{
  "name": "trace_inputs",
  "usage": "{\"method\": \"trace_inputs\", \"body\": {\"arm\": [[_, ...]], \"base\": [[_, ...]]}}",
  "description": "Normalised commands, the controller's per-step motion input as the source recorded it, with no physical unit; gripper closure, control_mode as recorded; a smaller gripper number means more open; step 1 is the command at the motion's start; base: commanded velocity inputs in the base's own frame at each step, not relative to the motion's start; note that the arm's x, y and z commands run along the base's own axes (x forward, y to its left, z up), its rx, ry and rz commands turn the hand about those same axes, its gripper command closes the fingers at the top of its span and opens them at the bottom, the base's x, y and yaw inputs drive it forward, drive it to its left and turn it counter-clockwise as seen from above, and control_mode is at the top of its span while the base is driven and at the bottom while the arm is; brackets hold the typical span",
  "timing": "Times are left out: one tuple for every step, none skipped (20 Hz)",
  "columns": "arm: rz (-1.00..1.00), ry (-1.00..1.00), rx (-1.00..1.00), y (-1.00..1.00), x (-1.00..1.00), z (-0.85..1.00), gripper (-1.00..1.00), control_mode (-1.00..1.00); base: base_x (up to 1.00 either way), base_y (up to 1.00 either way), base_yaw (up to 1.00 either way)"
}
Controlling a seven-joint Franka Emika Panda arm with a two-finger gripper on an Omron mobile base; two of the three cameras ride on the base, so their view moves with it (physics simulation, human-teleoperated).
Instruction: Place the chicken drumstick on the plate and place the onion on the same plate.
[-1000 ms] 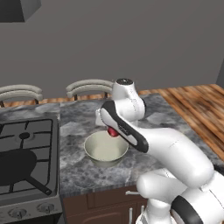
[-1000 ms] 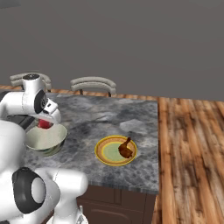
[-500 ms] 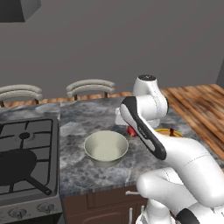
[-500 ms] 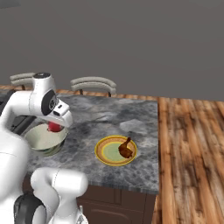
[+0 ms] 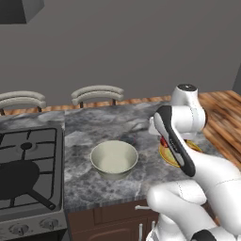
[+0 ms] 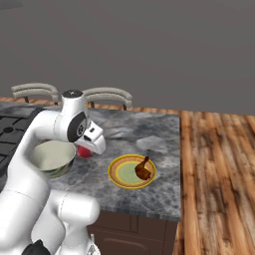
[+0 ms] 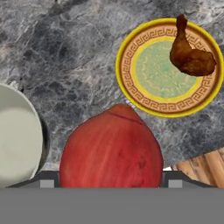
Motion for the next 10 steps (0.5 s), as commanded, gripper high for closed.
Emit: {"method": "trace_inputs", "body": {"arm": [[-0.11,0.0,0.0,-0.76,0.0,-0.06,1.0,-1.0],[-0.11,0.0,0.0,-0.73,0.0,-0.06,1.0,-1.0],[-0.11,0.0,0.0,-0.74,0.0,-0.06,1.0,-1.0],[-0.09,0.0,0.0,-0.79,0.0,-0.11,1.0,-1.0],[-0.09,0.0,0.0,-0.8,0.0,-0.12,1.0,-1.0],[-0.08,0.0,0.0,-0.75,0.0,-0.14,1.0,-1.0],[-0.06,0.0,0.0,-0.69,0.0,-0.16,1.0,-1.0],[-0.05,0.0,0.0,-0.6,0.0,-0.19,1.0,-1.0],[-0.03,0.0,0.0,-0.51,0.06,-0.23,1.0,-1.0],[-0.01,0.0,0.0,-0.45,0.11,-0.25,1.0,-1.0]], "base": [[0.0,0.0,0.0],[0.0,0.0,0.0],[0.0,0.0,0.0],[0.0,0.0,0.0],[0.0,0.0,0.0],[0.0,0.0,0.0],[0.0,0.0,0.0],[0.0,0.0,0.0],[0.0,0.0,0.0],[0.0,0.0,0.0]]}}
